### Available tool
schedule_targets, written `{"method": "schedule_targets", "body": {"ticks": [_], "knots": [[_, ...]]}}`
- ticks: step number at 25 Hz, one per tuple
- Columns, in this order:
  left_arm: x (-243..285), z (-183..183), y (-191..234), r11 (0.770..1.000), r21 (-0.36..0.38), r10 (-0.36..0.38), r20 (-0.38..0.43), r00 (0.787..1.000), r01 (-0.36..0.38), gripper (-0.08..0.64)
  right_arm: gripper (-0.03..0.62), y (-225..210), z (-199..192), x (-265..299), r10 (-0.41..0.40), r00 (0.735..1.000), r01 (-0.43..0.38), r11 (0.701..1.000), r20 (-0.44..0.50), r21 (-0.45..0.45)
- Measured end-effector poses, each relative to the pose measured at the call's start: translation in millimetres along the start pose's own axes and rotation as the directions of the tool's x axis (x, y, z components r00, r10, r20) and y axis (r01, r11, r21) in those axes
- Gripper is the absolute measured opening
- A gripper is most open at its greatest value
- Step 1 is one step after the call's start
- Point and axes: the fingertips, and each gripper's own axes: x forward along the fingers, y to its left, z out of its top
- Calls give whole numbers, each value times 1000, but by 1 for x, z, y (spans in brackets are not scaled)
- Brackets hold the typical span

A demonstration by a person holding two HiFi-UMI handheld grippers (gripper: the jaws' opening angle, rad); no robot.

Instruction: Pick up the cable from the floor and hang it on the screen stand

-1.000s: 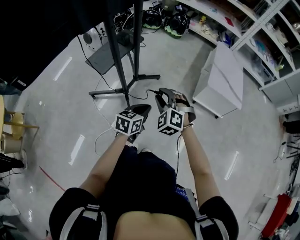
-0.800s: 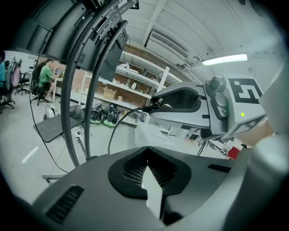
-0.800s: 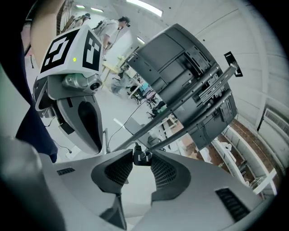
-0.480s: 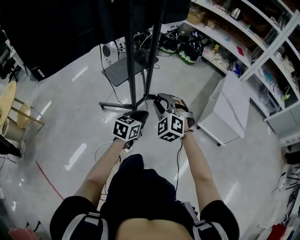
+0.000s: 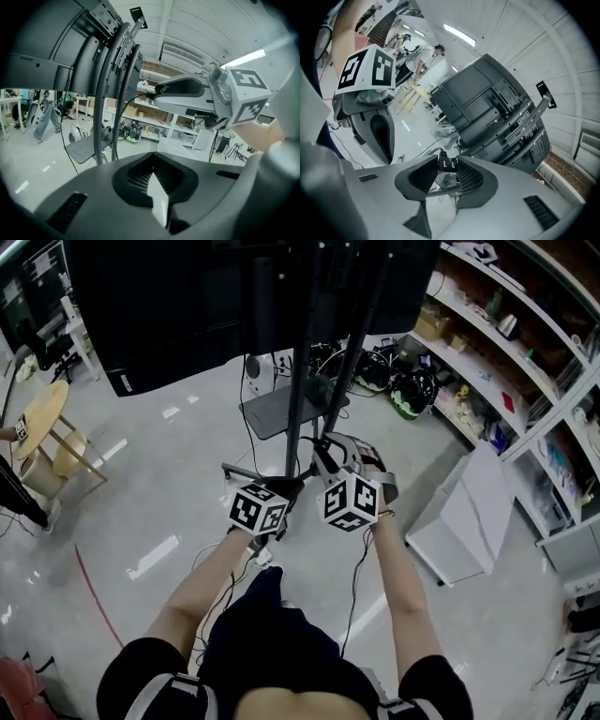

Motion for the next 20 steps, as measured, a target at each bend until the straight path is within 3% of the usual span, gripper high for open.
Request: {"method": "schedule_targets", "body": {"ticks": [5,8,12,20], "knots": [[-11,22,26,999,-21,27,20,999,-27,8,141,-42,33,16,-50,998,50,999,47,-11],[-10,40,35,1000,7,22,35,999,-22,8,141,-66,51,21,-71,995,73,997,72,-19],[-5,87,44,998,67,16,83,996,-22,8,141,-98,69,27,-95,991,99,994,97,-39],[9,171,74,993,113,-9,176,984,-11,8,141,-150,85,50,-120,983,128,990,137,-53]]}}
